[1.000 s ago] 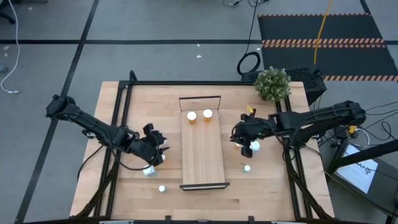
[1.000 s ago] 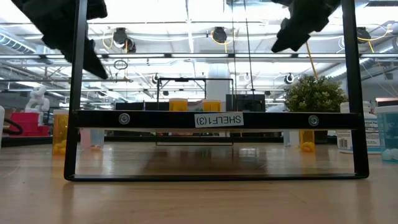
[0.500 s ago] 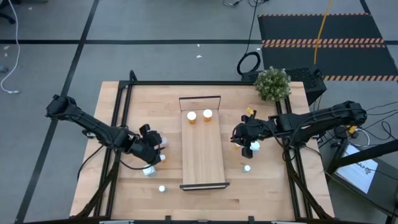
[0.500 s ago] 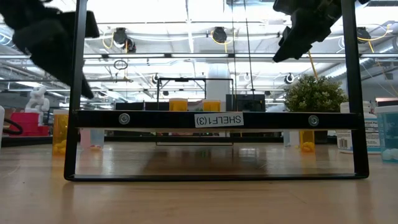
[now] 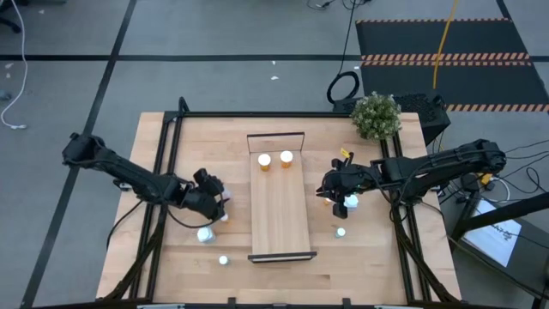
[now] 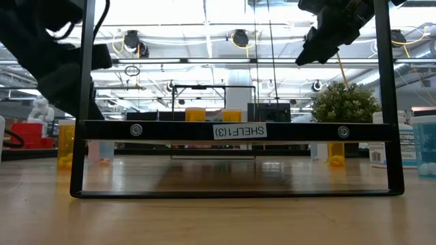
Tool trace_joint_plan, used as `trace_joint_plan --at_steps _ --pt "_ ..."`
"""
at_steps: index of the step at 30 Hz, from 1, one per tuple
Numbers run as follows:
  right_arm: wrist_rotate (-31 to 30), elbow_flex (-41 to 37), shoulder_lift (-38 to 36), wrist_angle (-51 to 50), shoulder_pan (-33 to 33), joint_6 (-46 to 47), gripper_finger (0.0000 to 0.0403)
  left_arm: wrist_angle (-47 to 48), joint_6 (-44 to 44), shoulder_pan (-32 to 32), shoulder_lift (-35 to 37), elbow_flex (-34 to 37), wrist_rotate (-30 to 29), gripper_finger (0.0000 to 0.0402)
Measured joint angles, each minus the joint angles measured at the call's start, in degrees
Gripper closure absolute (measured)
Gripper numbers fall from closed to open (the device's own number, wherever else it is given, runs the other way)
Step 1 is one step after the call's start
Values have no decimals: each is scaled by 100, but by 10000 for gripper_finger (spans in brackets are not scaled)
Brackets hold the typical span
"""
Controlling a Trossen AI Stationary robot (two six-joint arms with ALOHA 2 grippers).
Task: Pick and place medicine bottles onto shelf by color
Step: Put the left transparent medicine bottle on the shelf
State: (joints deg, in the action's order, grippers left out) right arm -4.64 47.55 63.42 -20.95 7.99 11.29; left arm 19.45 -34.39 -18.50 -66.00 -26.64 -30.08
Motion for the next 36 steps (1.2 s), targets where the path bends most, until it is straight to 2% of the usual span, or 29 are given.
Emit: trace_joint_plan --at_steps 6,19,22,28,36 --pt "0 0 0 -4 0 -5 358 -378 114 146 0 296 310 155" --pt "0 0 0 -7 0 -153 358 -966 734 150 0 331 341 258" --pt "0 0 0 -7 0 -154 358 -938 729 155 2 330 370 262" --pt "1 0 0 -9 -1 -154 358 -932 732 155 3 311 413 241" --pt "0 0 0 -11 0 -155 358 -848 1048 155 2 -115 476 262"
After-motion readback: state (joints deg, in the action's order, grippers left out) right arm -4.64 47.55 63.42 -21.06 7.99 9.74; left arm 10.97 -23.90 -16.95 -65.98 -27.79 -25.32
